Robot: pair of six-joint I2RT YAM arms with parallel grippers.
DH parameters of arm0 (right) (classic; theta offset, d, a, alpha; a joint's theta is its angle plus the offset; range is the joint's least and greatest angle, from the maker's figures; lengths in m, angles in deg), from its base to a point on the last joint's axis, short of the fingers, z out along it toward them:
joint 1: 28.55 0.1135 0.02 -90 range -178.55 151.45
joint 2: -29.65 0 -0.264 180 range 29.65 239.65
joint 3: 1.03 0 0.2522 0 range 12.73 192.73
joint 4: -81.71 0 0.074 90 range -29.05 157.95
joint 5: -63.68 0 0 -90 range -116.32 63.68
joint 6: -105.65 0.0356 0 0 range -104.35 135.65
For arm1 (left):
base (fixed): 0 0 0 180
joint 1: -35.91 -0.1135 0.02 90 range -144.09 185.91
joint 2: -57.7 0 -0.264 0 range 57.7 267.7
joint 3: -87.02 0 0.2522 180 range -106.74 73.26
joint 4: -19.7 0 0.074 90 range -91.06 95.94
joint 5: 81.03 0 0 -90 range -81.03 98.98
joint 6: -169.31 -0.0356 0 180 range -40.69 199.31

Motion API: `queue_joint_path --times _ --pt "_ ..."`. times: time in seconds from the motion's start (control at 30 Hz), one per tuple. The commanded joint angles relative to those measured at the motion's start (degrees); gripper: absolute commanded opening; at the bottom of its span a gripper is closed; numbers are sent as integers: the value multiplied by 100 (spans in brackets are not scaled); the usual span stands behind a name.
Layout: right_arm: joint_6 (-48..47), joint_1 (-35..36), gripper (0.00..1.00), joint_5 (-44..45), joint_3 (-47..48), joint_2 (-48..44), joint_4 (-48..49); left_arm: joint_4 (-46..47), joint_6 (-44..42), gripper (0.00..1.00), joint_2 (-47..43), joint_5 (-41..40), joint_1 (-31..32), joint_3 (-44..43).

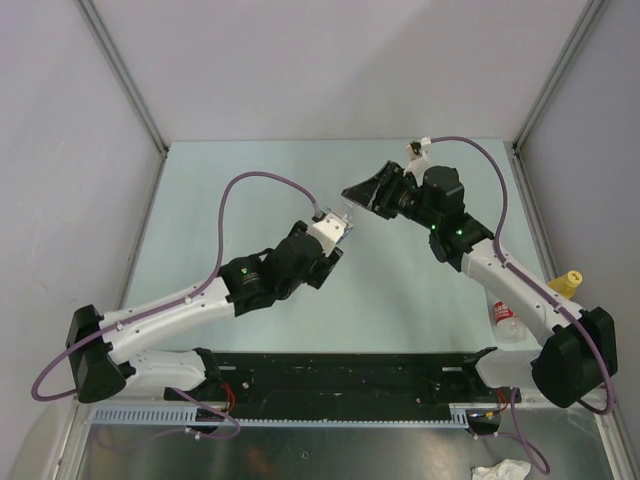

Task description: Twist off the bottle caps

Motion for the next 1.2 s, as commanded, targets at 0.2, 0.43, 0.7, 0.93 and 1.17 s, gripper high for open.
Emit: queue_joint_path --times 0.2,0.43,0.7,0.93,1.17 --pt "300 -2 53 -347 270 133 669 -16 -162 7 54 -378 87 -320" --pt "243 -2 5 -301 263 109 567 -25 -143 6 55 -499 132 -339" --pt "-260 89 0 -413 256 -113 710 -4 38 1 -115 -510 156 -158" --pt "-467 137 0 -1075 80 -293 1399 189 148 0 -320 -277 149 -33" --pt "-622 152 0 -1611 -245 -647 2039 723 151 0 -807 507 154 296"
